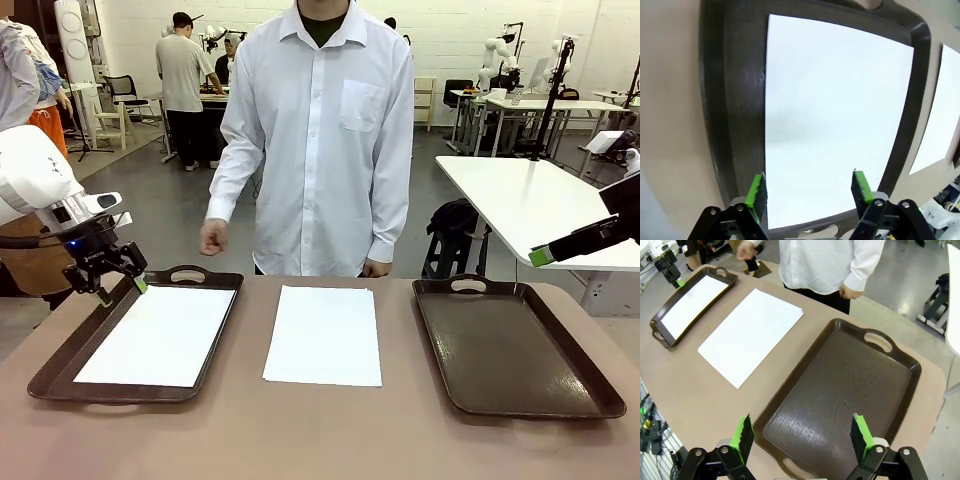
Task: Sort the A4 documents.
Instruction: Place the A4 Paper in the designated Handle tray, then receive the A4 Paper.
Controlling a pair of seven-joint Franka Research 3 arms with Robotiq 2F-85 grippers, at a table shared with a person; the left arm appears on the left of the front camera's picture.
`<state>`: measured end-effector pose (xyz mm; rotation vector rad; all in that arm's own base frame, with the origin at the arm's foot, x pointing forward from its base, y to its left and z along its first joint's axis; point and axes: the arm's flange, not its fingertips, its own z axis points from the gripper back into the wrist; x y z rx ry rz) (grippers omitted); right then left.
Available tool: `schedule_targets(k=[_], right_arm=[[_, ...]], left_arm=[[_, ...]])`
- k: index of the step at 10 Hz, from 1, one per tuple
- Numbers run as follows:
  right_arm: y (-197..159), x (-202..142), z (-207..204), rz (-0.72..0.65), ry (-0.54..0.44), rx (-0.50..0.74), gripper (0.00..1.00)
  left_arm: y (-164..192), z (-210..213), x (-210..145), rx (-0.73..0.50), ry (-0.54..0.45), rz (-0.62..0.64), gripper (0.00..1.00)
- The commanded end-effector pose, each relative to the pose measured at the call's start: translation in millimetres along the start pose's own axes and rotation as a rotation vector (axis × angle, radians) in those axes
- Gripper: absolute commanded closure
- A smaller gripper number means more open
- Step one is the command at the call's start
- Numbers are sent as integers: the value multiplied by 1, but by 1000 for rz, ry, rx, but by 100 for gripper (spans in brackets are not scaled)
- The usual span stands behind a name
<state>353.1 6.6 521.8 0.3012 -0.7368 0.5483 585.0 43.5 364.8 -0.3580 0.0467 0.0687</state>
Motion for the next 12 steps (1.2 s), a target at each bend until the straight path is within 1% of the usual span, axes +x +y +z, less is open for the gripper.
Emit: schedule_targets(k=[1, 2, 3, 4, 12], right_arm=[[-1, -1, -2, -4, -1, 10, 0], [-1, -1, -2, -4, -1, 10, 0], [-1, -1, -2, -4, -1, 10, 0], [-1, -1, -2, -4, -1, 10, 0], [-1, -1, -2, -4, -1, 10, 0]], left_arm=[[-10, 3, -4, 56, -18, 14, 0], [-12, 3, -6, 37, -25, 18, 0], [-16, 2, -8, -49, -45, 59, 0], [-5, 4, 0, 24, -9, -2, 0], [-5, 4, 0, 24, -9, -2, 0]])
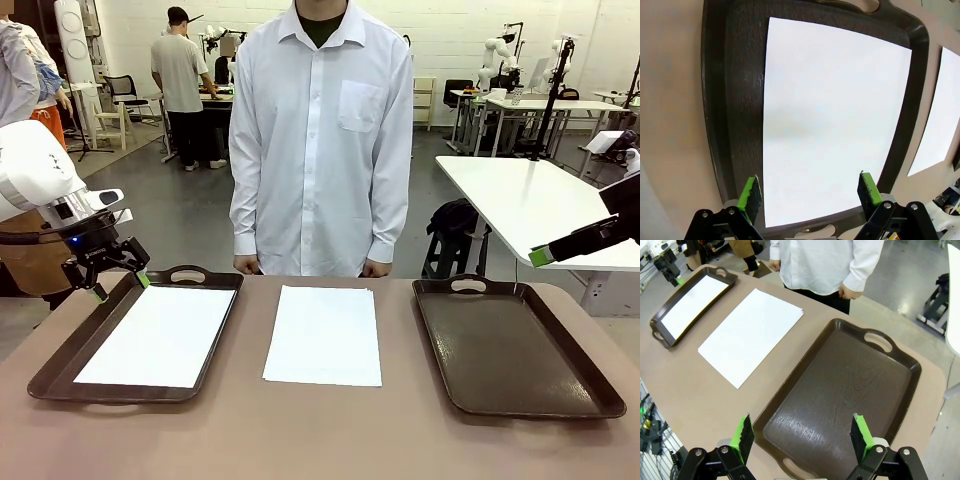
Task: Sort the A4 documents.
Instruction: Receive the A4 Paper.
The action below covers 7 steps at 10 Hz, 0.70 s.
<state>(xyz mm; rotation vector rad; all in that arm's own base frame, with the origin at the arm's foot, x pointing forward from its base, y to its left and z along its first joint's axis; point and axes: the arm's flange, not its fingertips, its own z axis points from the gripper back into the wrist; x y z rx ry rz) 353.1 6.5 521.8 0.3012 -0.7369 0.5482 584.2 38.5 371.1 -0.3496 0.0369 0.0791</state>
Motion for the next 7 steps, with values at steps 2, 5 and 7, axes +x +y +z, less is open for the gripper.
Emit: schedule_targets(k=[2, 5, 7], right_arm=[[-1, -1, -2, -4, -1, 10, 0], [-1, -1, -2, -4, -1, 10, 0], [-1, -1, -2, -4, -1, 10, 0]], left_arm=[[0, 0, 0, 0, 0, 0, 0], [-93, 21, 25, 104, -141, -340, 0], [-130, 61, 6, -37, -220, -619, 0]])
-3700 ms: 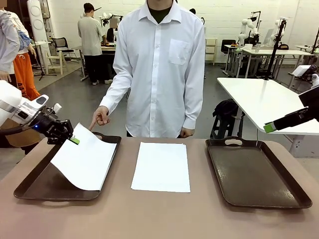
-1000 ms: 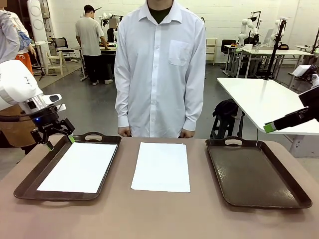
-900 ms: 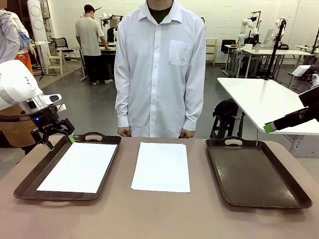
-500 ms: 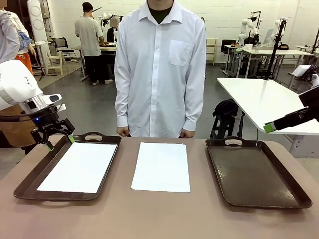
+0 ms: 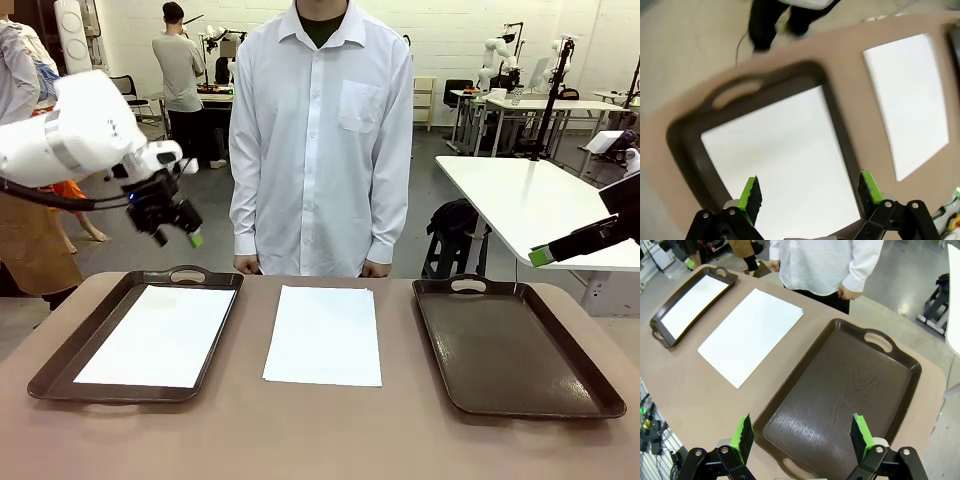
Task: Sort the A4 documents.
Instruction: Receive the A4 Paper.
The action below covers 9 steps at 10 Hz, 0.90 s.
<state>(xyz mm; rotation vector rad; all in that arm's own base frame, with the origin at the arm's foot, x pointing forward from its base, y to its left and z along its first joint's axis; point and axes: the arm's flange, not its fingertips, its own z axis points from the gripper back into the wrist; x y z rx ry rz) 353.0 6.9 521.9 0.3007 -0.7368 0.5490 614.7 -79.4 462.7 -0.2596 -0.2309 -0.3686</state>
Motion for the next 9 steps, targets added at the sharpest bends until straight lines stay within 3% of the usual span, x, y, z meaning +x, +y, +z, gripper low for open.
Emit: schedule_targets(k=[1, 2, 5, 6, 9], right_arm=[[-1, -1, -2, -4, -2, 10, 0], [-1, -1, -2, -4, -2, 10, 0], [-1, -1, -2, -4, -2, 10, 0], [-1, -1, -2, -4, -2, 10, 0], [-1, -1, -2, -4, -2, 10, 0]], left_arm=[[-2, 39, -23, -209, -113, -246, 0], [-10, 63, -37, -295, -143, -365, 0], [-15, 114, -97, -254, -184, -585, 0], [-17, 127, -117, -219, -220, -606, 0], [-20, 157, -165, -67, -378, -500, 0]])
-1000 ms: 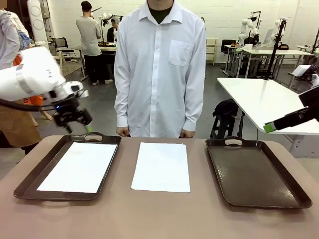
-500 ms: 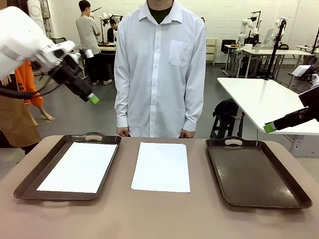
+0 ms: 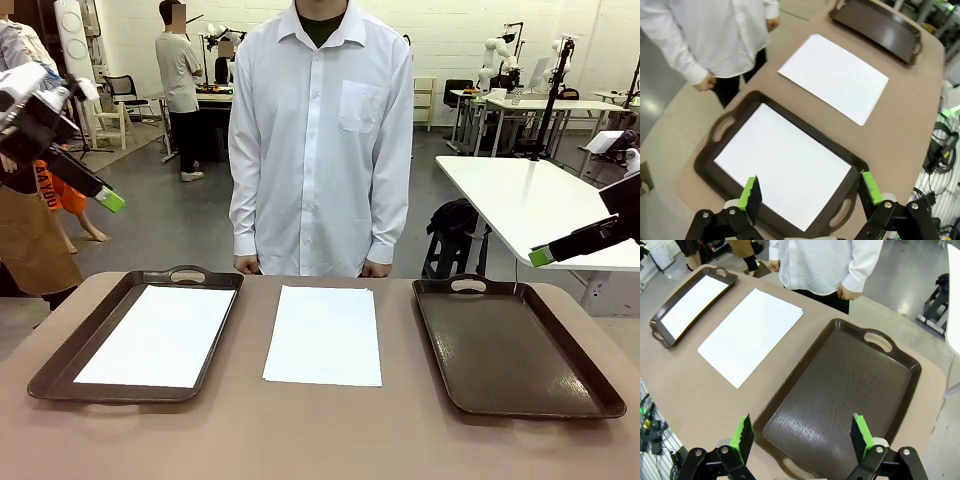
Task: Sort the A4 documents.
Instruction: Receive the A4 Paper.
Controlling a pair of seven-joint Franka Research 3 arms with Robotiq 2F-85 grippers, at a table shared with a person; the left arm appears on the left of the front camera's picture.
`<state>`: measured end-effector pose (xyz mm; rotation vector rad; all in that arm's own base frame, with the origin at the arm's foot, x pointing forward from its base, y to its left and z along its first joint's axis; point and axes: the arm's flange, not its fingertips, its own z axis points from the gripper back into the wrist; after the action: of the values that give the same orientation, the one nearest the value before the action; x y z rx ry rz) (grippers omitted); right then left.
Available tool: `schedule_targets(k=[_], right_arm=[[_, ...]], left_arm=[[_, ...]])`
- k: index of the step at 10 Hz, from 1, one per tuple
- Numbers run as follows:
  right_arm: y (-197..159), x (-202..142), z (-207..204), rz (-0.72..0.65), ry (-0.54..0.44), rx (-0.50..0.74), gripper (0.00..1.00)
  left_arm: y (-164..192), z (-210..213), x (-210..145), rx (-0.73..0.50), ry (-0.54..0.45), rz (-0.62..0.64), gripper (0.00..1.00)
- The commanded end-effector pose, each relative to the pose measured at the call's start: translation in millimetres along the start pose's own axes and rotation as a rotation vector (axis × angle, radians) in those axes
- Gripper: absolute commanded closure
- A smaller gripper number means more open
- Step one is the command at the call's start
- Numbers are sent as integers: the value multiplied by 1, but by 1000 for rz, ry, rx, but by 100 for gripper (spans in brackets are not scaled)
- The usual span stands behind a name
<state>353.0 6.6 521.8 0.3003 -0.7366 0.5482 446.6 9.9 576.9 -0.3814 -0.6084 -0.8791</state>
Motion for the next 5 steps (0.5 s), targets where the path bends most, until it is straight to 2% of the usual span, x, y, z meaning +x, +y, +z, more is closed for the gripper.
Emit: schedule_targets(k=[1, 2, 5], right_arm=[[-1, -1, -2, -4, -2, 10, 0], [-1, -1, -2, -4, -2, 10, 0], [-1, -1, -2, -4, -2, 10, 0]], left_arm=[[-27, 4, -16, 108, -82, 37, 0], [-31, 7, -23, 103, -120, 30, 0], [-34, 6, -23, 130, -140, 71, 0]])
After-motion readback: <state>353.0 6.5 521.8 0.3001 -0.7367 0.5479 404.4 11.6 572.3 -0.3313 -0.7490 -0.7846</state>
